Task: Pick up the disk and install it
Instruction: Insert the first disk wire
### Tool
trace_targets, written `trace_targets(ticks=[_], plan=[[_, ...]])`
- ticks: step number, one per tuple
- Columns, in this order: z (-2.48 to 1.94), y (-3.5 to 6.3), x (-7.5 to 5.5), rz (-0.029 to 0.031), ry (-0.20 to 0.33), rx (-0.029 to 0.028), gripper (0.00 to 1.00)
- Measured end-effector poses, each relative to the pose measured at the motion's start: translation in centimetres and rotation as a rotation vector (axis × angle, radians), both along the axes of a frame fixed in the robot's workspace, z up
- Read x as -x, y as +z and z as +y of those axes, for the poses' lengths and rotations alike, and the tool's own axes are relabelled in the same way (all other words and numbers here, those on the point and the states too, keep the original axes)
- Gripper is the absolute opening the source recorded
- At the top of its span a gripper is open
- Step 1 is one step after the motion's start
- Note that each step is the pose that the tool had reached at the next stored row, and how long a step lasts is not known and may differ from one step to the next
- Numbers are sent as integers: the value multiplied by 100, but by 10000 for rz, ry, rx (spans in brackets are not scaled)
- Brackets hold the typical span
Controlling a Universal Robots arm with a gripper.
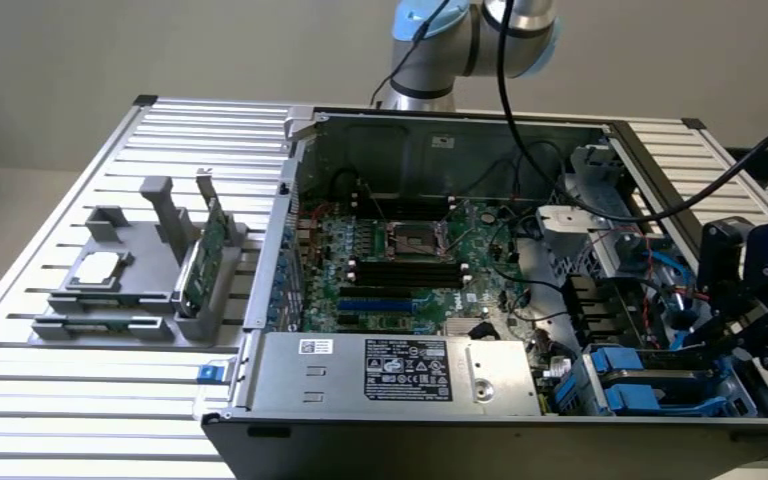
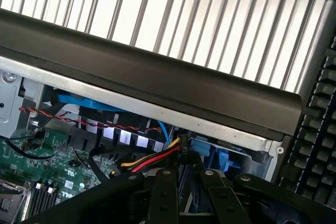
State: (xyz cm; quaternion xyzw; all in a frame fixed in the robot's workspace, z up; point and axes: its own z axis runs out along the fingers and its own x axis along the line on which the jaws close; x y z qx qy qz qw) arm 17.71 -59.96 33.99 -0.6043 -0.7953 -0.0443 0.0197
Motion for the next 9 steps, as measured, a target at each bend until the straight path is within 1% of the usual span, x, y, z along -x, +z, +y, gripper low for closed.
trace_targets(ticks=[9], plan=[[-1,0,-1,0,0,0,23]])
